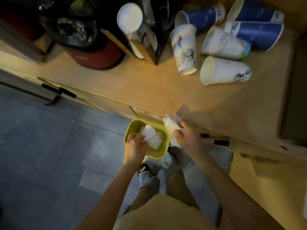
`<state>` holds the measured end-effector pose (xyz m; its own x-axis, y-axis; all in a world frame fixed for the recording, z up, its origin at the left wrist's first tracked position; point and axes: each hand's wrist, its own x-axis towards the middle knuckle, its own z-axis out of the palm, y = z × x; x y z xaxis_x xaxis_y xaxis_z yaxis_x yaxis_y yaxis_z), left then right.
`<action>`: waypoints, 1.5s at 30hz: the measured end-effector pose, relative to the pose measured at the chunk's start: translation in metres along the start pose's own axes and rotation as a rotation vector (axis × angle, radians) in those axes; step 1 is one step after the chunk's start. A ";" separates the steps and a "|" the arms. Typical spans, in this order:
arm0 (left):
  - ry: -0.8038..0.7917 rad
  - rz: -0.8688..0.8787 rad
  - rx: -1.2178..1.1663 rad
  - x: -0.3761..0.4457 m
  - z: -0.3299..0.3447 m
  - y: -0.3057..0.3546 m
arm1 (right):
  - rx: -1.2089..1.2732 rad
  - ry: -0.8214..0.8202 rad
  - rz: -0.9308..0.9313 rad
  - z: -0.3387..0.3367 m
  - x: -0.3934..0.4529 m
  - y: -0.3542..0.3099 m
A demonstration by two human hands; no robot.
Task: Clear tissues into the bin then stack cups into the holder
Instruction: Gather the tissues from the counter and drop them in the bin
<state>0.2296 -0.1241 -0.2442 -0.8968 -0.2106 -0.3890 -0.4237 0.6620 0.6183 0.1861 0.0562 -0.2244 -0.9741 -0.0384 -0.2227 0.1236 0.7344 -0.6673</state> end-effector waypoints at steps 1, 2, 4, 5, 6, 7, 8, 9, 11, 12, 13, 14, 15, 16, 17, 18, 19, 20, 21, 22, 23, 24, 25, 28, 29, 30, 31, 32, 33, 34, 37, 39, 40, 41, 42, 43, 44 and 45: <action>0.007 -0.010 0.000 -0.002 -0.002 -0.011 | 0.017 -0.014 0.000 0.013 -0.007 -0.001; 0.008 -0.016 0.009 -0.003 -0.002 -0.021 | 0.038 -0.038 0.018 0.028 -0.014 0.001; 0.010 -0.017 0.024 -0.004 0.001 -0.043 | 0.068 -0.097 0.066 0.056 -0.023 0.006; 0.008 -0.017 0.024 -0.002 0.004 -0.055 | 0.064 -0.112 0.071 0.069 -0.026 0.012; 0.001 -0.021 0.019 -0.001 0.009 -0.067 | 0.051 -0.120 0.068 0.082 -0.028 0.019; -0.013 -0.029 0.011 0.003 0.015 -0.078 | 0.034 -0.127 0.064 0.095 -0.028 0.027; -0.028 -0.036 0.003 0.008 0.022 -0.090 | 0.017 -0.137 0.074 0.108 -0.026 0.037; -0.040 -0.046 -0.001 0.013 0.029 -0.101 | 0.002 -0.155 0.092 0.120 -0.024 0.047; -0.061 -0.074 -0.014 0.024 0.049 -0.125 | -0.018 -0.190 0.134 0.147 -0.020 0.071; -0.080 -0.090 -0.027 0.031 0.060 -0.137 | -0.019 -0.196 0.162 0.161 -0.017 0.084; -0.103 -0.102 -0.040 0.039 0.072 -0.147 | -0.011 -0.196 0.191 0.175 -0.014 0.098; -0.125 -0.117 -0.054 0.047 0.084 -0.158 | -0.001 -0.198 0.214 0.189 -0.011 0.110; -0.150 -0.142 -0.071 0.056 0.096 -0.167 | 0.007 -0.208 0.233 0.204 -0.006 0.122; -0.174 -0.160 -0.091 0.065 0.108 -0.176 | 0.010 -0.225 0.248 0.218 -0.002 0.134; -0.203 -0.176 -0.106 0.074 0.121 -0.186 | 0.006 -0.246 0.258 0.233 0.004 0.145; -0.234 -0.174 -0.098 0.084 0.133 -0.195 | -0.007 -0.267 0.271 0.247 0.009 0.155; -0.266 -0.162 -0.074 0.093 0.145 -0.204 | -0.023 -0.285 0.282 0.261 0.015 0.165; -0.291 -0.147 -0.037 0.102 0.157 -0.213 | -0.037 -0.297 0.285 0.274 0.021 0.174; -0.312 -0.134 0.003 0.113 0.169 -0.222 | -0.053 -0.302 0.276 0.288 0.027 0.183; -0.330 -0.128 0.047 0.124 0.180 -0.230 | -0.079 -0.308 0.262 0.300 0.033 0.193; -0.348 -0.143 0.076 0.135 0.191 -0.236 | -0.115 -0.319 0.249 0.313 0.040 0.201; -0.373 -0.162 0.112 0.145 0.201 -0.242 | -0.146 -0.336 0.240 0.325 0.046 0.210; -0.399 -0.178 0.142 0.154 0.210 -0.247 | -0.159 -0.363 0.240 0.337 0.053 0.217; -0.501 -0.274 0.112 0.180 0.232 -0.264 | -0.152 -0.488 0.264 0.371 0.073 0.238; -0.533 -0.295 0.101 0.186 0.240 -0.269 | -0.176 -0.539 0.271 0.381 0.079 0.243; -0.552 -0.315 0.102 0.190 0.245 -0.274 | -0.195 -0.575 0.286 0.389 0.084 0.248; -0.590 -0.335 0.113 0.193 0.248 -0.277 | -0.186 -0.594 0.312 0.395 0.087 0.252; -0.645 -0.299 0.165 0.195 0.249 -0.279 | -0.172 -0.597 0.326 0.399 0.089 0.255; -0.683 -0.261 0.181 0.196 0.248 -0.280 | -0.186 -0.589 0.315 0.401 0.089 0.257; -0.696 -0.213 0.199 0.197 0.246 -0.282 | -0.213 -0.577 0.299 0.399 0.089 0.257; -0.674 -0.185 0.209 0.190 0.227 -0.281 | -0.234 -0.498 0.245 0.380 0.085 0.248; -0.654 -0.195 0.234 0.184 0.211 -0.274 | -0.184 -0.453 0.220 0.359 0.080 0.233; -0.641 -0.207 0.251 0.179 0.202 -0.267 | -0.153 -0.439 0.232 0.347 0.077 0.223; -0.622 -0.215 0.262 0.173 0.192 -0.257 | -0.140 -0.428 0.235 0.333 0.073 0.212; -0.588 -0.210 0.261 0.166 0.182 -0.246 | -0.140 -0.411 0.229 0.320 0.069 0.200; -0.545 -0.198 0.267 0.157 0.170 -0.233 | -0.163 -0.393 0.223 0.304 0.064 0.187; -0.496 -0.174 0.263 0.148 0.159 -0.222 | -0.196 -0.376 0.221 0.290 0.060 0.176; -0.455 -0.148 0.254 0.138 0.145 -0.206 | -0.214 -0.359 0.236 0.272 0.056 0.162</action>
<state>0.2118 -0.1852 -0.5242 -0.6600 -0.0192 -0.7510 -0.4466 0.8139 0.3716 0.2030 -0.0106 -0.5383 -0.7925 -0.0577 -0.6071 0.2550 0.8730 -0.4158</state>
